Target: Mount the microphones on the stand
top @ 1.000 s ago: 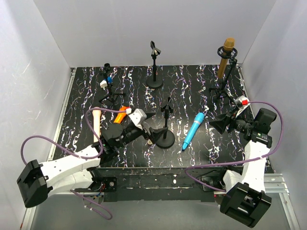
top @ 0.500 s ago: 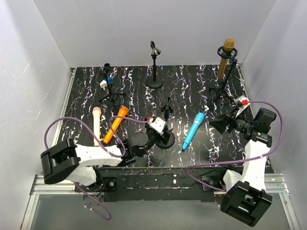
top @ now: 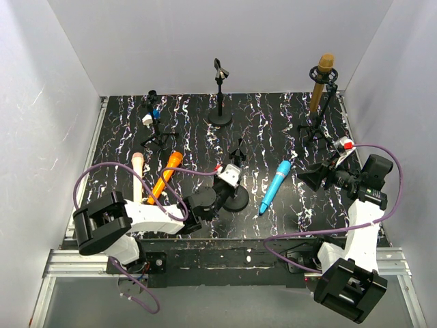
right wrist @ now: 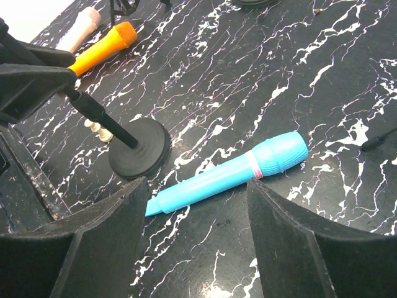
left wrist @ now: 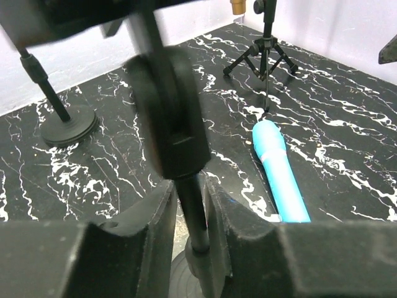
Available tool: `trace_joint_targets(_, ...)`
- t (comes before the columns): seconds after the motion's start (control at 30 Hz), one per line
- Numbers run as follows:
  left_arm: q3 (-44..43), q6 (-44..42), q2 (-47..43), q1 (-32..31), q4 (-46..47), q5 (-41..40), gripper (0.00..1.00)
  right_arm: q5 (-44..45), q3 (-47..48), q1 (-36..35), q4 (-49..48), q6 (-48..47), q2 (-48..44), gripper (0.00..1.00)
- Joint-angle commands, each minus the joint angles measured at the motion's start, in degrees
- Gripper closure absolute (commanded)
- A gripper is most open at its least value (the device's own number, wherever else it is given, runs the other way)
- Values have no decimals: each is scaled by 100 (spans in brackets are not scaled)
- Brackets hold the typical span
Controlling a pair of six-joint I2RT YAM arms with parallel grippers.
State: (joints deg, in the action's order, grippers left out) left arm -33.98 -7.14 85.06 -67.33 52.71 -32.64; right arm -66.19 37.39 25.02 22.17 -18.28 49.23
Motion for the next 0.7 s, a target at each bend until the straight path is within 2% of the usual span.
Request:
trace_joint_targets(0.0,-267,-191,-7,-17,293,-76,82,-95,199,12,-20,-105,-45,28)
trace_joint_targets(0.1,-259,-279,-76,9,214,196,97,-87,199,12,-11,-105,-45,28)
trace_joint_targets(0.2,-189,-35,-340,280,-119,1108,100,-60,199,21,6,-123,-54,28)
trace_joint_targets(0.33,-188,615,-630,1316,-533,3249,100,-69,199,12,15,-140,-54,28)
trace_joint_targets(0.47,-468,1003,-526,2292,-586,5272,100,-69,199,21,15,-140,-45,28)
trace_joint_targets(0.6,-1127,1337,18,3128,-674,7434,100,-60,199,21,24,-158,-54,28)
trace_joint_targets(0.67,-1417,1591,396,3436,-499,8165,100,-34,190,12,41,-167,-54,28)
